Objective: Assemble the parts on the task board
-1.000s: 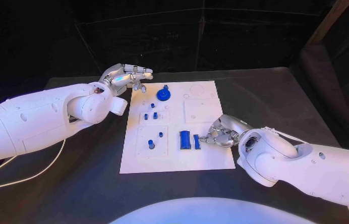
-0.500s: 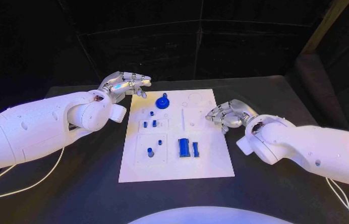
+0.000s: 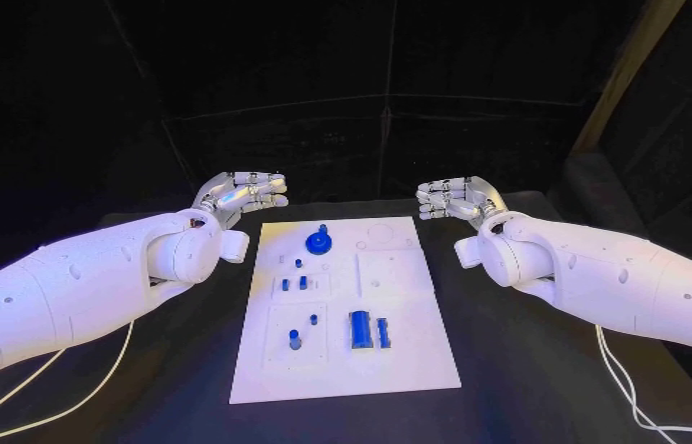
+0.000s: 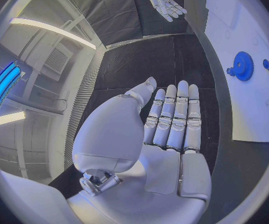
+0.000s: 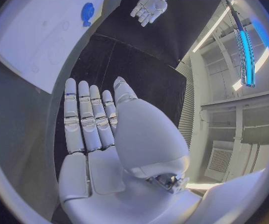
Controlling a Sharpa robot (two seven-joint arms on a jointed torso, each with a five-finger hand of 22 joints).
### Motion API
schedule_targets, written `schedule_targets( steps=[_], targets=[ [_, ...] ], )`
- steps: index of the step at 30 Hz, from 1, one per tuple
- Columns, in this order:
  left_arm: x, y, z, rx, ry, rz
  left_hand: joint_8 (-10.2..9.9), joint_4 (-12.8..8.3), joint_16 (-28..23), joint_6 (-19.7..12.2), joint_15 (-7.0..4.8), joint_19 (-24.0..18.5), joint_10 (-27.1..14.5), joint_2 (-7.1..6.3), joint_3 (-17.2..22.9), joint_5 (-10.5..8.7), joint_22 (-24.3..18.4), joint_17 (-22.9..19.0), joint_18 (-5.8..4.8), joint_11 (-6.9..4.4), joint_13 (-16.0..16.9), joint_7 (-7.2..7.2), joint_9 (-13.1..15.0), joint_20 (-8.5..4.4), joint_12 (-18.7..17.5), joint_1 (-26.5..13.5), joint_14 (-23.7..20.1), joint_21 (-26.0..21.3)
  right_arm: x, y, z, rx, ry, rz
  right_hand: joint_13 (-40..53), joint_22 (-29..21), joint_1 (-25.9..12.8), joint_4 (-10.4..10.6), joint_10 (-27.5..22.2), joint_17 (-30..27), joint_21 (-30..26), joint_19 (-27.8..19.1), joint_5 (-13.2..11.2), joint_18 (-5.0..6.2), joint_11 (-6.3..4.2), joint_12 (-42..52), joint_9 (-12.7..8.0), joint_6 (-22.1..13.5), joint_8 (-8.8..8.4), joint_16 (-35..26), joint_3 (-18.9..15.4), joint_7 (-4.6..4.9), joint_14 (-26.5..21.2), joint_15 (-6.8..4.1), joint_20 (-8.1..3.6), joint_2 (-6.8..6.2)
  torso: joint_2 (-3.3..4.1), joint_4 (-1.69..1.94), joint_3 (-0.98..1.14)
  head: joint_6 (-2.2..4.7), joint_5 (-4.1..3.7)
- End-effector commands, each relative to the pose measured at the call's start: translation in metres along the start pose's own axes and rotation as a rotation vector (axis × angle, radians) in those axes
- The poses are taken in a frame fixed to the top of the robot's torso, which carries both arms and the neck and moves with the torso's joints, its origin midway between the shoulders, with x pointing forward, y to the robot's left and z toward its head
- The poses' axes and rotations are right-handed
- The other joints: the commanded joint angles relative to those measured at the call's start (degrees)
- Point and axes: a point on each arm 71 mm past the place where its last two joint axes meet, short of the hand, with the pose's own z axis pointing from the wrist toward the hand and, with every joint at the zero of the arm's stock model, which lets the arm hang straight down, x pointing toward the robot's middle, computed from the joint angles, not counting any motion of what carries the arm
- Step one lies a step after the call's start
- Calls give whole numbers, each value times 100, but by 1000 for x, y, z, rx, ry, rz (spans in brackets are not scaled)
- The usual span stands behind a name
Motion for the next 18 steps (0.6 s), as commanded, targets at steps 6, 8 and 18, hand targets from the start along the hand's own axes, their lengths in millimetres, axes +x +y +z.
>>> schedule_targets(
  steps=[6,8,18],
  targets=[
    [-5,11,15,63,-104,-35,-317,100,-1040,-157,167,-806,-368,5,-319,12,-714,-559,67,175,-46,-121,-5,349,-505,-67,-392,-751,4,4,22,-115,43,72,-682,-473,-66,-185,157,-771,-558,222,-84,79,36,-205,-421,58,-17,-255,-24,68,19,68,61,92,-148,-27,36,336,49],
    [-4,13,17,65,-115,-38,-361,99,-1144,-140,163,-748,-368,41,-373,14,-796,-626,78,173,-47,-112,-4,350,-528,-32,-322,-738,6,4,26,-122,49,61,-762,-510,-77,-220,172,-848,-575,337,-80,81,27,-208,-481,69,-16,-228,-21,86,147,46,45,114,-159,-32,47,357,66],
    [14,22,5,29,-98,-7,-841,134,-1733,-2816,-255,-2612,-3175,229,-1076,-266,-1771,-1094,-382,-318,-407,-521,-379,-467,-896,-3748,-2791,-1127,17,1,13,-78,-17,76,-1191,-1152,-4300,-989,-2909,-1655,-1151,-2627,-593,-393,-392,-586,-1241,-2623,-377,-612,406,-399,-2913,-613,-586,-123,-329,139,57,370,204]
  ],
)
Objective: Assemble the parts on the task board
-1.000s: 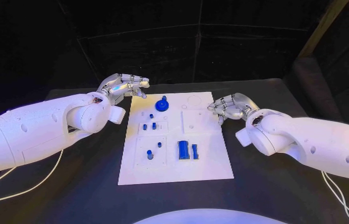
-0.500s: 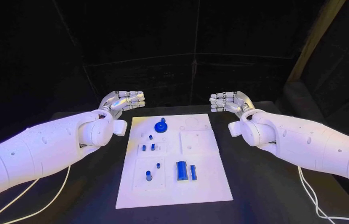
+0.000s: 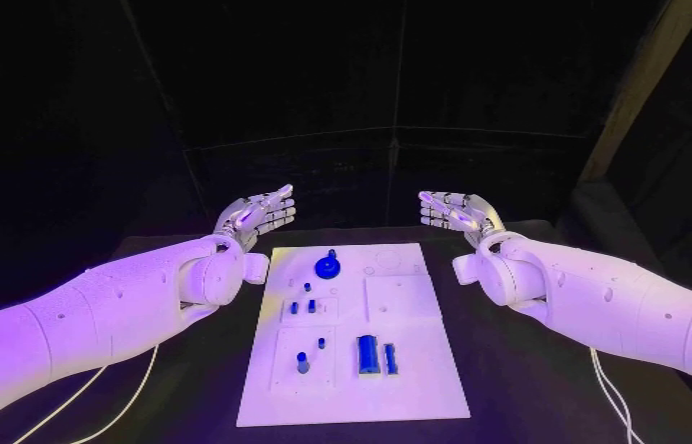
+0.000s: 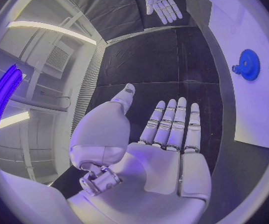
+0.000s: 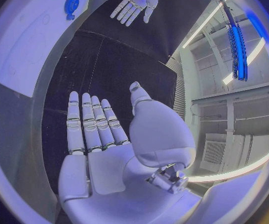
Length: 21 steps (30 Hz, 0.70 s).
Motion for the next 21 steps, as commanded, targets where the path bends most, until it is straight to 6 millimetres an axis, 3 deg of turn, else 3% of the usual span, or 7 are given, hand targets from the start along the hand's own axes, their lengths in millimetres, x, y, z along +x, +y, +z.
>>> schedule_targets(
  steps=[1,2,6,7,12,13,21],
  targets=[
    [7,0,-7,28,-40,29,-131,8,-264,-1297,-202,-916,-1359,46,-336,-90,-457,-217,-260,-239,-103,-198,-107,-396,-121,-1803,-1207,-114,10,6,-7,-22,-36,31,-116,-293,-1978,-534,-1446,-570,-226,-1424,-242,-251,-194,-110,-527,-1265,-110,-116,127,-233,-1475,-334,-290,-74,-144,118,20,24,80],
    [11,2,-11,32,-47,32,-131,8,-286,-1381,-614,-978,-1447,46,-358,-90,-487,-230,-304,-253,-103,-602,-107,-422,-121,-1921,-1286,-114,14,7,-10,-25,-41,41,-116,-293,-2173,-534,-1588,-570,-226,-1564,-265,-283,-610,-110,-527,-1390,-110,-116,127,-257,-1620,-334,-319,-74,-153,126,22,26,88],
    [26,5,-27,52,-77,45,-131,8,-365,-1771,-614,-1254,-1858,46,-458,-90,-625,-657,-368,-722,-103,-602,-107,-542,-121,-2465,-1650,-114,30,11,-27,-31,-64,84,-116,-293,-2800,-534,-2045,-570,-226,-2015,-343,-347,-610,-110,-527,-1791,-110,-116,127,-331,-2087,-334,-411,-74,-156,129,22,27,90],
    [30,5,-32,58,-85,49,-131,8,-384,-1862,-614,-1319,-1951,46,-480,-90,-657,-657,-375,-722,-103,-602,-107,-570,-121,-2590,-1733,-114,34,13,-32,-32,-70,95,-116,-293,-2933,-534,-2143,-570,-226,-2110,-358,-376,-610,-110,-527,-1876,-110,-116,127,-734,-2187,-334,-430,-74,-156,129,22,27,90],
    [48,5,-55,91,-123,68,-131,8,-814,-2258,-614,-1596,-2365,46,-581,-90,-797,-657,-437,-722,-103,-602,-107,-691,-121,-3139,-2103,-114,51,20,-54,-29,-97,140,-116,-293,-3551,-534,-2593,-570,-226,-2556,-764,-438,-610,-110,-527,-2272,-110,-116,127,-734,-2647,-334,-916,-74,-156,129,22,27,90],
    [50,4,-58,96,-128,71,-131,8,-814,-2328,-614,-1646,-2439,46,-589,-90,-822,-657,-838,-722,-103,-602,-107,-713,-121,-3237,-2167,-114,53,21,-57,-28,-100,146,-116,-293,-3661,-534,-2674,-570,-226,-2632,-764,-439,-610,-110,-527,-2343,-110,-116,127,-734,-2729,-334,-916,-74,-156,129,22,27,90],
    [59,2,-71,117,-149,81,-131,8,-814,-2793,-614,-1979,-2929,46,-1014,-90,-986,-657,-838,-722,-103,-602,-107,-1205,-121,-3883,-2599,-114,61,25,-69,-24,-112,165,-116,-293,-4399,-534,-3213,-570,-226,-3167,-764,-840,-610,-110,-527,-2813,-110,-116,127,-734,-3276,-334,-916,-74,-156,129,22,27,90]
  ],
)
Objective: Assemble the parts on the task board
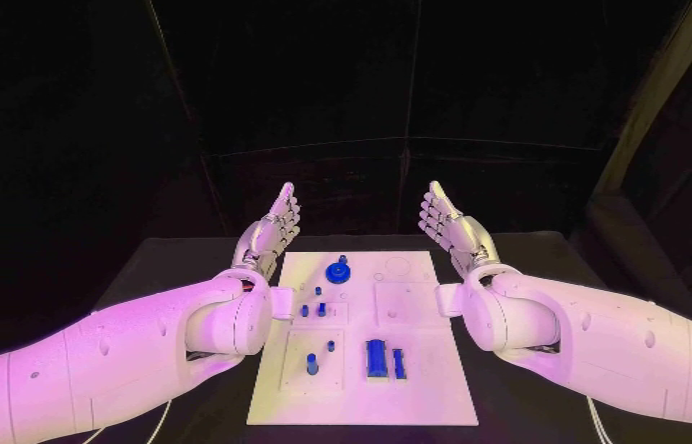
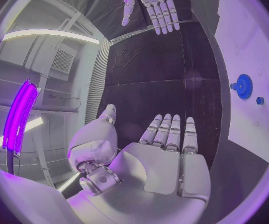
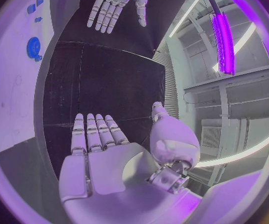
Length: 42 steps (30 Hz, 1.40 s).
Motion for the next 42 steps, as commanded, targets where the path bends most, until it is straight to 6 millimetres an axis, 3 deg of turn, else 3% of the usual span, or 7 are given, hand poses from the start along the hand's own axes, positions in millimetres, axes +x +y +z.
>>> schedule_targets(
  steps=[1,24,25,26,27,29,42],
  targets=[
    [-3,-7,-1,72,-57,59,-23,1,-111,-534,-25,-381,-560,0,-204,-22,-579,-38,-212,-52,-7,-27,-9,-421,-42,-747,-499,-22,-4,3,-1,-20,-68,-3,-8,-16,-862,-54,-627,-24,-38,-616,-84,-254,-27,-42,-24,-551,-23,-27,12,-57,-644,-9,-143,-3,-1,1,0,-1,0],
    [-3,-7,-1,72,-57,59,-23,1,-111,-1189,-25,-1151,-1253,0,-204,-22,-579,-38,-212,-52,-7,-27,-9,-421,-42,-1670,-1112,-22,-4,3,-1,-20,-68,-3,-8,-16,-1931,-54,-1401,-24,-38,-1381,-84,-254,-27,-42,-24,-1227,-23,-27,12,-57,-1429,-9,-143,-3,-1,1,0,-1,0],
    [-3,-7,-1,72,-57,59,-23,1,-111,-1638,-25,-1151,-1716,0,-204,-22,-579,-38,-212,-52,-7,-27,-9,-421,-42,-1771,-1527,-22,-4,3,-1,-20,-68,-3,-8,-16,-1948,-54,-1413,-24,-38,-1392,-84,-254,-27,-42,-24,-1233,-23,-27,12,-57,-1452,-9,-143,-3,-1,1,0,-1,0],
    [-3,-7,-1,72,-57,59,-23,1,-111,-1638,-25,-1151,-1716,0,-204,-22,-579,-38,-212,-52,-7,-27,-9,-421,-42,-1862,-1527,-22,-4,3,-1,-20,-68,-3,-8,-16,-1976,-54,-1443,-24,-38,-1416,-84,-254,-27,-42,-24,-1248,-23,-27,12,-57,-1478,-9,-143,-3,-1,1,0,-1,0],
    [-3,-7,-1,72,-57,59,-23,1,-111,-1638,-25,-1151,-1716,0,-204,-22,-579,-38,-212,-52,-7,-27,-9,-421,-42,-2281,-1527,-22,-4,3,-1,-20,-68,-3,-8,-16,-2064,-54,-1509,-24,-38,-1487,-84,-254,-27,-42,-24,-1682,-23,-27,12,-57,-1542,-9,-143,-3,-1,1,0,-1,0],
    [-3,-7,-1,72,-57,59,-23,1,-111,-1638,-25,-1151,-1716,0,-204,-22,-579,-38,-212,-52,-7,-27,-9,-421,-42,-2281,-1527,-22,-4,3,-1,-20,-68,-3,-8,-16,-2634,-54,-1923,-24,-38,-1890,-84,-254,-27,-42,-24,-1682,-23,-27,12,-57,-1965,-9,-143,-3,-1,1,0,-1,0],
    [-3,-7,-1,72,-57,59,-23,1,-111,-1638,-25,-1151,-1716,0,-204,-22,-579,-38,-212,-52,-7,-27,-9,-421,-42,-2281,-1527,-22,-4,3,-1,-20,-68,-3,-8,-16,-2634,-54,-1923,-24,-38,-1890,-84,-254,-27,-42,-24,-1682,-23,-27,12,-57,-1965,-9,-143,-3,-1,1,0,-1,0]
  ],
)
